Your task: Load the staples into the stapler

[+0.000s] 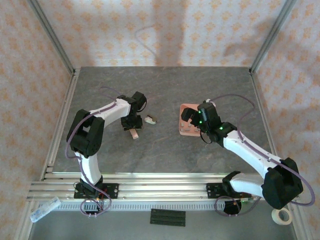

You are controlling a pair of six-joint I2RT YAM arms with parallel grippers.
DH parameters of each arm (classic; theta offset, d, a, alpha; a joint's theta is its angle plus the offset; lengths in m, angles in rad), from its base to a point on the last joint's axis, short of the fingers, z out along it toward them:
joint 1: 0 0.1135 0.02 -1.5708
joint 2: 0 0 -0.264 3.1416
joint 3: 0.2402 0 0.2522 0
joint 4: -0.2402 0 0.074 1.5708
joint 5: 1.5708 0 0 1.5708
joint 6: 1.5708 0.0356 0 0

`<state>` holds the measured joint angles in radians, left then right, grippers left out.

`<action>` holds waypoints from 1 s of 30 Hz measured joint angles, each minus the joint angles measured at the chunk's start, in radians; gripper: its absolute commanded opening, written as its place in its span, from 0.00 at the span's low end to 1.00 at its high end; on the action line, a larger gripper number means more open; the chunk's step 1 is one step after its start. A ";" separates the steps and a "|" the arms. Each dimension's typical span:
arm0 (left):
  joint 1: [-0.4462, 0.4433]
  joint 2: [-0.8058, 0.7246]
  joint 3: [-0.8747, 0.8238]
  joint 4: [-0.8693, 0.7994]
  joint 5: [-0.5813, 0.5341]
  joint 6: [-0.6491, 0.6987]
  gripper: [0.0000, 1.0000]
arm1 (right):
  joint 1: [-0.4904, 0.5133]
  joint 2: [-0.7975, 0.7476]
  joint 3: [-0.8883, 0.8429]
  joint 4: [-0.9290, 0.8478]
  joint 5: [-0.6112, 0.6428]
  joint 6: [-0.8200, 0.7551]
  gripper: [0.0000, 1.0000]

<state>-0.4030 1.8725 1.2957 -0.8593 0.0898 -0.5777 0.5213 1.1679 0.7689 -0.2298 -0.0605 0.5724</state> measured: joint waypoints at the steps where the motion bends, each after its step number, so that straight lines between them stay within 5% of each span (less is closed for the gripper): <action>1: 0.000 0.000 0.000 0.000 0.000 0.001 0.40 | 0.000 0.000 0.000 0.000 0.000 0.000 1.00; 19: 0.000 -0.020 0.000 0.014 0.000 0.026 0.12 | 0.000 -0.004 0.000 -0.006 -0.022 -0.002 1.00; 30: 0.000 -0.328 -0.106 0.200 0.090 0.133 0.05 | 0.000 0.097 0.118 0.000 -0.144 -0.039 0.93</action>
<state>-0.4030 1.5440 1.1900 -0.6594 0.1795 -0.4450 0.5213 1.2644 0.8871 -0.2295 -0.2043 0.5331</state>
